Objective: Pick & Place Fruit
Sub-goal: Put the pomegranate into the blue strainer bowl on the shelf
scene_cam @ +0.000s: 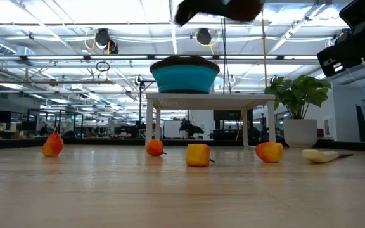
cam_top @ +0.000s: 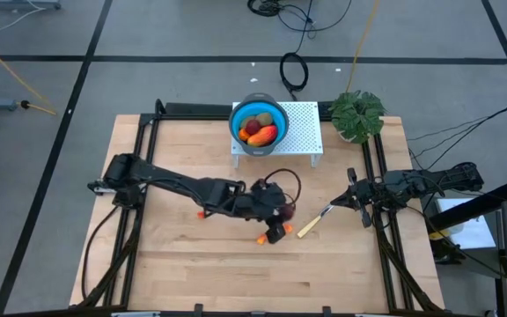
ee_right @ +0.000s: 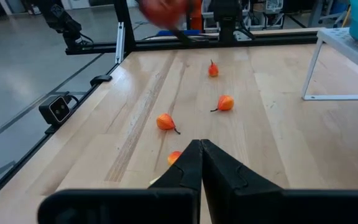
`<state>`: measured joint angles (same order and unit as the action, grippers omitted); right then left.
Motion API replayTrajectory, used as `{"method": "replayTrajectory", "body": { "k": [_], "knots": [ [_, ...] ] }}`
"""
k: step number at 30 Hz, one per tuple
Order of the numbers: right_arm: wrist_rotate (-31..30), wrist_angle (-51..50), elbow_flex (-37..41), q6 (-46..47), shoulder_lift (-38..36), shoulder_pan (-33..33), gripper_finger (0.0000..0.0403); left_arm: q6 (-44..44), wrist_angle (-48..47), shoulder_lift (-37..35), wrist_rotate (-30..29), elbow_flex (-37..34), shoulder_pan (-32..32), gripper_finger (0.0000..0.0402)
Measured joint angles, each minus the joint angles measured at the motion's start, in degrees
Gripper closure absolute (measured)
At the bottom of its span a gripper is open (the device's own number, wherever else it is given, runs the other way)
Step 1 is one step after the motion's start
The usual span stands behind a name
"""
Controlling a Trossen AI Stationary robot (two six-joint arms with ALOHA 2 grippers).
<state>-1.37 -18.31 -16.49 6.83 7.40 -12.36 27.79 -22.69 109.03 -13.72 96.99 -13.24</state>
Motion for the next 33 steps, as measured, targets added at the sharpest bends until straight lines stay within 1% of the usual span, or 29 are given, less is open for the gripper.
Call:
{"method": "replayTrajectory", "body": {
  "k": [4,8,16,20,23,29,31,33],
  "knots": [
    [0.1,0.0,0.0,0.0,0.0,0.0,0.0403,-4.0,10.2,0.0,2.9,0.0,-0.5,0.0215],
    [0.1,0.0,0.0,0.0,0.0,0.0,0.0403,-7.4,18.3,0.0,6.9,0.0,-0.6,0.0215],
    [0.1,0.0,0.0,0.0,0.0,0.0,0.0403,-12.5,31.5,0.0,17.6,0.0,-0.4,0.0215],
    [0.2,0.0,0.0,0.0,0.0,0.0,0.0403,-13.1,37.9,0.0,24.4,0.0,0.1,0.0215],
    [0.2,0.0,0.0,0.0,0.0,0.0,0.0403,-13.2,41.2,0.0,27.4,0.0,0.4,0.0215],
    [0.2,0.0,0.0,0.0,0.0,0.0,0.0403,-11.1,42.3,0.0,27.5,0.0,0.4,0.0215],
    [0.2,0.0,0.0,0.0,0.0,0.0,0.0403,-7.7,42.3,0.0,25.0,0.0,0.4,0.0215],
    [0.2,0.0,0.0,0.0,0.0,0.0,0.0403,-2.2,42.3,0.0,21.0,0.0,0.4,0.0215]
  ]
}}
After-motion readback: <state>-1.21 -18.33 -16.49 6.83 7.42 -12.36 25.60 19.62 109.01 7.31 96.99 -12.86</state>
